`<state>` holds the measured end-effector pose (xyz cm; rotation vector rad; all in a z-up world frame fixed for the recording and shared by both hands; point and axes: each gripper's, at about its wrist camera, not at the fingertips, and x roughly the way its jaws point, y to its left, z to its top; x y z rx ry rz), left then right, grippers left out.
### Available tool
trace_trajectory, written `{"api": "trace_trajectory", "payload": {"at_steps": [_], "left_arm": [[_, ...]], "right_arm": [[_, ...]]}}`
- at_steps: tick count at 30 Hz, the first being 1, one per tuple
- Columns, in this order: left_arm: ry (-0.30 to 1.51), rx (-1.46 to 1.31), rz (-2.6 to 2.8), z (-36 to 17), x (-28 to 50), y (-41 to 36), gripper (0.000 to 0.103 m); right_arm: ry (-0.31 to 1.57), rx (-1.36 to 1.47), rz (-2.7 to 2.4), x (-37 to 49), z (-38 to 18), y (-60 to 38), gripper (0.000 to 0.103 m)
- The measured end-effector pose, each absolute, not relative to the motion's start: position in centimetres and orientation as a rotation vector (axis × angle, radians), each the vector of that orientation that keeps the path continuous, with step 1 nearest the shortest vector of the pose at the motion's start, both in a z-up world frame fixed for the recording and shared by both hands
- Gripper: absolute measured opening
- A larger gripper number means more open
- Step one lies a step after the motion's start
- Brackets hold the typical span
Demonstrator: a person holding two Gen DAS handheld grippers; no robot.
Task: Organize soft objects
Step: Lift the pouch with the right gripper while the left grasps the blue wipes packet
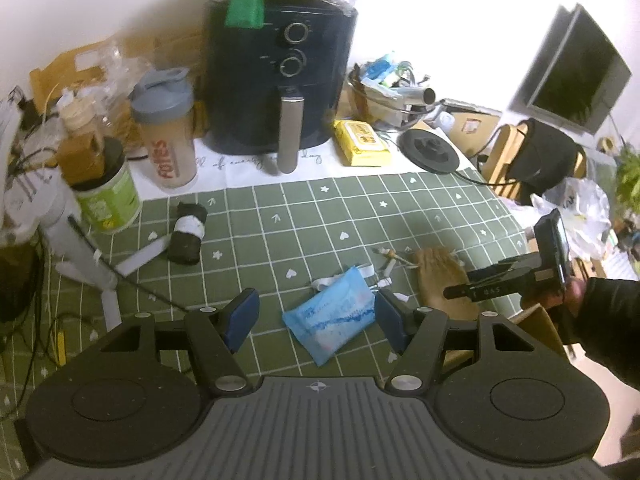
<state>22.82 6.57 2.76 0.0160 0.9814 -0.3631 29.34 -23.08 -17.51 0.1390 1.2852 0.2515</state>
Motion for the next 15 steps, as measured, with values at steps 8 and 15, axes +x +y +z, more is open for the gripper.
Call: {"api": "trace_trajectory", "payload": {"at_steps": [8, 15], "left_arm": [[1.0, 0.1, -0.428, 1.4, 25.4, 5.1, 0.063], [1.031, 0.177, -0.511, -0.4, 27.8, 3.6, 0.063]], "right_arm": [[1.223, 0.011, 0.222, 28.3, -17.2, -21.2, 0.004], [1.18, 0.066, 0.229, 27.0, -14.2, -22.1, 0.003]]}}
